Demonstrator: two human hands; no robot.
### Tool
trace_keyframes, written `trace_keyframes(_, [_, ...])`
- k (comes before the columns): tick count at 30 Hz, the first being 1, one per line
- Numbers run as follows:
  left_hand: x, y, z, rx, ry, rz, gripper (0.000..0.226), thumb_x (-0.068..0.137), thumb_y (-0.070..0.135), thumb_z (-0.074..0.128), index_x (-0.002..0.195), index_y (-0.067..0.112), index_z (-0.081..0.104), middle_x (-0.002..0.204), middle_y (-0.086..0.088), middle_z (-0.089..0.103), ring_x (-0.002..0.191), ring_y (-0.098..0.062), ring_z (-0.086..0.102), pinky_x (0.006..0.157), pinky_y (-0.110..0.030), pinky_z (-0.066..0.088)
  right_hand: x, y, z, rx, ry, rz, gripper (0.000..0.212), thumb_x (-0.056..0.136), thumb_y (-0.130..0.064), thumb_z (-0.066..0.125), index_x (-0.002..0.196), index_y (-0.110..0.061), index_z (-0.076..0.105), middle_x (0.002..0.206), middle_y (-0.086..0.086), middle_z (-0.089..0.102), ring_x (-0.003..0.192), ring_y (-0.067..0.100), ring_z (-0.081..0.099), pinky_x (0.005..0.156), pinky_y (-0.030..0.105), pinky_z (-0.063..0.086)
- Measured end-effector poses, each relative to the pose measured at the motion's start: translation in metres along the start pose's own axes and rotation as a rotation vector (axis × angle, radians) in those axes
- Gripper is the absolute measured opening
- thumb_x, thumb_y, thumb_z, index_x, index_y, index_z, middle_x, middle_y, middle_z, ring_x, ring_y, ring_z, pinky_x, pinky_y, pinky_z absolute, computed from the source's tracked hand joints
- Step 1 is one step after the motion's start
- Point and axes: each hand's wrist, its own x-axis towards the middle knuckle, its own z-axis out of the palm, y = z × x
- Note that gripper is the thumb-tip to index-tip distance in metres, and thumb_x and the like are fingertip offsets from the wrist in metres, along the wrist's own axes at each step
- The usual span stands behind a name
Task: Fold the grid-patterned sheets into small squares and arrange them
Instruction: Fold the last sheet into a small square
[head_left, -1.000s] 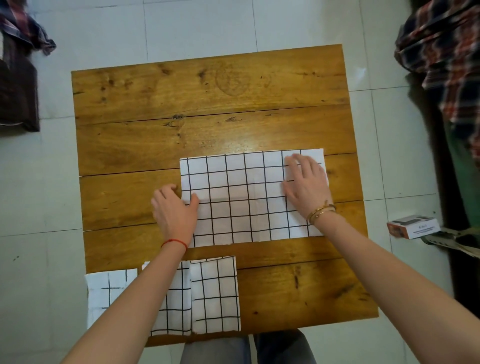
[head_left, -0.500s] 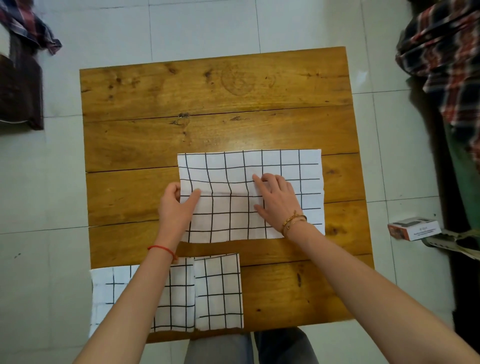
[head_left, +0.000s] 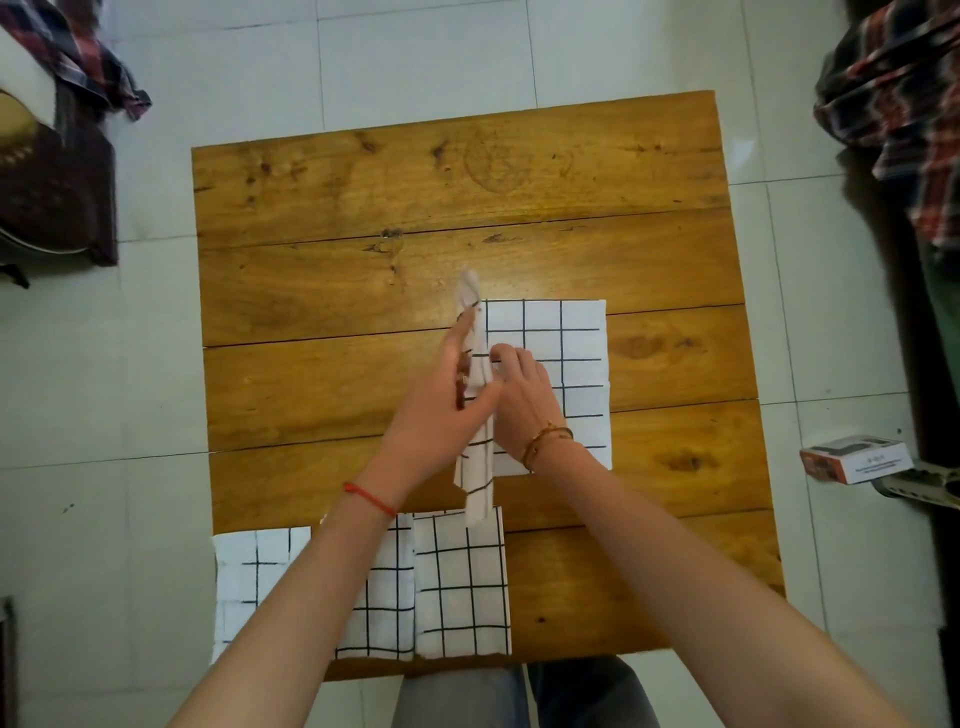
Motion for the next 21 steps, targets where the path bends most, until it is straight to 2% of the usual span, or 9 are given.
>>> trace_keyframes(3, [0.014, 0.017, 0.030, -0.009, 0.002, 0.019, 0.077, 0.093, 0.025, 0.057, 0.152, 0.034, 0.008, 0.097, 0.010, 0.047, 0.063, -0.006, 0.047, 0.063, -0.023, 0.049, -0.011, 0.023, -0.010, 0.108, 0.104, 0.127, 0.057, 0.078, 0.003, 0.056, 0.134, -0.002, 0.045, 0.126, 0.014, 0.048, 0.112, 0.027, 0.044, 0.098, 0.034, 0.041])
trace_keyframes(5, [0.022, 0.021, 0.049, -0.032, -0.009, 0.034, 0.080, 0.094, 0.023, 0.057, 0.154, 0.027, 0.005, 0.082, 0.010, 0.046, 0.057, -0.004, 0.044, 0.057, -0.023, 0.046, -0.020, 0.044, -0.015, 0.251, 0.224, 0.294, 0.044, 0.086, -0.006, 0.055, 0.129, -0.010, 0.051, 0.113, 0.005, 0.056, 0.099, 0.019, 0.050, 0.086, 0.031, 0.044])
trace_keyframes(7, [0.029, 0.021, 0.066, -0.070, -0.037, 0.033, 0.085, 0.092, 0.026, 0.060, 0.154, 0.026, 0.003, 0.087, 0.010, 0.053, 0.067, -0.004, 0.055, 0.066, -0.024, 0.053, -0.029, 0.063, -0.024, 0.478, 0.278, 0.470, 0.025, 0.096, -0.016, 0.046, 0.115, -0.017, 0.061, 0.096, -0.002, 0.063, 0.080, 0.009, 0.054, 0.072, 0.025, 0.043])
trace_keyframes(9, [0.032, 0.015, 0.079, -0.090, -0.059, 0.018, 0.090, 0.089, 0.032, 0.063, 0.153, 0.029, 0.001, 0.104, 0.008, 0.056, 0.088, -0.006, 0.059, 0.080, -0.028, 0.054, -0.037, 0.078, -0.034, 0.673, 0.264, 0.607, 0.025, 0.099, -0.022, 0.040, 0.097, -0.019, 0.065, 0.078, 0.003, 0.065, 0.063, 0.006, 0.052, 0.060, 0.022, 0.039])
trace_keyframes(10, [0.033, 0.011, 0.083, -0.080, -0.061, 0.014, 0.089, 0.089, 0.033, 0.064, 0.153, 0.029, 0.002, 0.112, 0.006, 0.055, 0.096, -0.007, 0.057, 0.086, -0.029, 0.053, -0.039, 0.084, -0.037, 0.709, 0.247, 0.648, 0.030, 0.100, -0.024, 0.040, 0.090, -0.012, 0.065, 0.076, 0.011, 0.065, 0.062, 0.011, 0.052, 0.057, 0.025, 0.039])
trace_keyframes(12, [0.030, 0.000, 0.086, -0.016, -0.037, 0.021, 0.084, 0.090, 0.033, 0.062, 0.153, 0.027, 0.007, 0.123, 0.005, 0.051, 0.105, -0.008, 0.052, 0.092, -0.028, 0.048, -0.040, 0.090, -0.040, 0.709, 0.198, 0.673, 0.040, 0.099, -0.031, 0.041, 0.089, -0.001, 0.066, 0.079, 0.019, 0.066, 0.070, 0.026, 0.056, 0.061, 0.029, 0.041])
trace_keyframes(15, [0.025, -0.020, 0.078, 0.164, 0.065, 0.076, 0.070, 0.093, 0.024, 0.058, 0.151, 0.022, 0.020, 0.135, 0.002, 0.043, 0.122, -0.011, 0.041, 0.106, -0.030, 0.038, -0.035, 0.096, -0.033, 0.666, 0.136, 0.663, 0.024, 0.094, -0.034, 0.052, 0.078, -0.017, 0.059, 0.058, -0.005, 0.052, 0.057, 0.009, 0.046, 0.052, 0.017, 0.034])
trace_keyframes(17, [0.025, -0.036, 0.068, 0.291, 0.122, 0.077, 0.065, 0.093, 0.019, 0.055, 0.150, 0.019, 0.024, 0.146, 0.002, 0.036, 0.134, -0.015, 0.031, 0.115, -0.034, 0.028, -0.030, 0.097, -0.028, 0.635, 0.145, 0.675, 0.016, 0.091, -0.029, 0.058, 0.079, -0.019, 0.055, 0.055, -0.011, 0.045, 0.053, 0.003, 0.040, 0.048, 0.008, 0.033])
trace_keyframes(21, [0.027, -0.056, 0.047, 0.588, 0.083, 0.066, 0.069, 0.093, 0.022, 0.053, 0.153, 0.021, 0.017, 0.158, 0.005, 0.020, 0.145, -0.020, 0.015, 0.119, -0.040, 0.018, -0.022, 0.100, -0.021, 0.603, 0.181, 0.724, 0.011, 0.091, -0.023, 0.058, 0.082, -0.017, 0.058, 0.059, -0.007, 0.050, 0.056, 0.006, 0.044, 0.052, 0.015, 0.033])
